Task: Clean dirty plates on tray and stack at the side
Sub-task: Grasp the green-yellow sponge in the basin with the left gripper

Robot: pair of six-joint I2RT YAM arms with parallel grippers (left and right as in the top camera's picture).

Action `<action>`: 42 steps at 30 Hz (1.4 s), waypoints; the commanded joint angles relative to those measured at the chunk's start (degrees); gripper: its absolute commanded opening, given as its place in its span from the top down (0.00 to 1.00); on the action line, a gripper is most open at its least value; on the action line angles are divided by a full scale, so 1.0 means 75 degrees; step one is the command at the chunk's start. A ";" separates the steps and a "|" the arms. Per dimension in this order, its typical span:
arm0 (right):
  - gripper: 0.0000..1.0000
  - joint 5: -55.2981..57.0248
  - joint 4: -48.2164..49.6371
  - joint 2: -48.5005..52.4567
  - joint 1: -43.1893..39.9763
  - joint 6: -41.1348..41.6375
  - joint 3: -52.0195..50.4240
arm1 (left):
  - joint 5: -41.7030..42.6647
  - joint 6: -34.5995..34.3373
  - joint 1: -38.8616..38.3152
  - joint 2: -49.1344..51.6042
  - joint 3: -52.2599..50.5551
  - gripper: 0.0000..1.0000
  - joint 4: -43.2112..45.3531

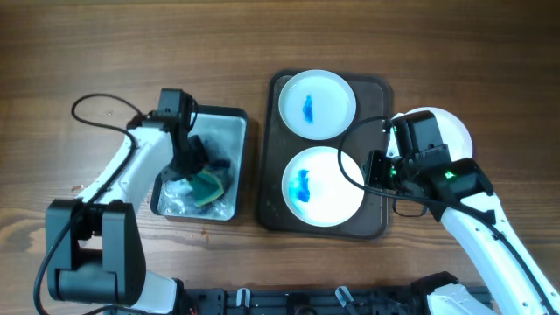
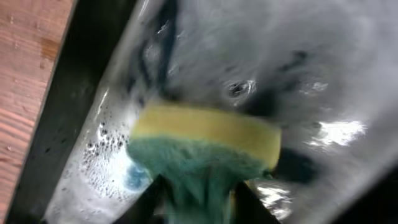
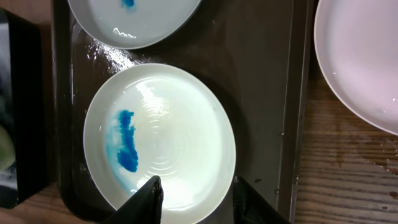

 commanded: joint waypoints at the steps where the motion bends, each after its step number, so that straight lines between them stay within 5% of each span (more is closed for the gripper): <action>1: 0.62 0.0076 -0.0012 0.0052 0.0032 0.0102 0.0085 | 0.0903 0.0213 -0.0023 -0.0146 0.0539 0.54 -0.0516; 9: 0.62 0.0076 -0.0015 0.0052 0.0032 0.0102 0.0087 | 0.1291 -0.0012 -0.0154 -0.0137 0.0017 0.53 -0.1046; 14: 0.62 0.0076 -0.0009 0.0052 0.0032 0.0114 0.0085 | 0.1294 -0.0213 -0.0312 -0.0093 -0.1032 0.54 -0.0020; 16: 0.62 0.0073 -0.0006 0.0052 0.0032 0.0114 0.0085 | 0.1291 -0.0379 -0.0370 -0.0035 -0.1434 0.60 0.0530; 19: 0.62 0.0073 -0.0015 0.0052 0.0032 0.0111 0.0085 | 0.1160 -0.0519 -0.0399 0.0017 -0.1725 0.96 0.0871; 26: 0.62 0.0073 -0.0009 0.0052 0.0032 0.0111 0.0085 | 0.0746 -0.0038 -0.0399 -0.0064 -0.0781 0.96 -0.0131; 29: 0.62 0.0073 -0.0009 0.0052 0.0032 0.0114 0.0085 | 0.0720 0.0184 -0.0399 -0.0070 -0.0146 0.87 -0.0708; 34: 0.62 0.0073 -0.0035 0.0052 0.0032 0.0108 0.0085 | 0.0358 0.0175 -0.0391 -0.0073 0.0498 0.52 -0.1288; 42: 0.62 0.0076 -0.0035 0.0052 0.0032 0.0114 0.0085 | -0.0510 -0.0682 -0.0370 0.0000 0.0143 0.49 -0.1154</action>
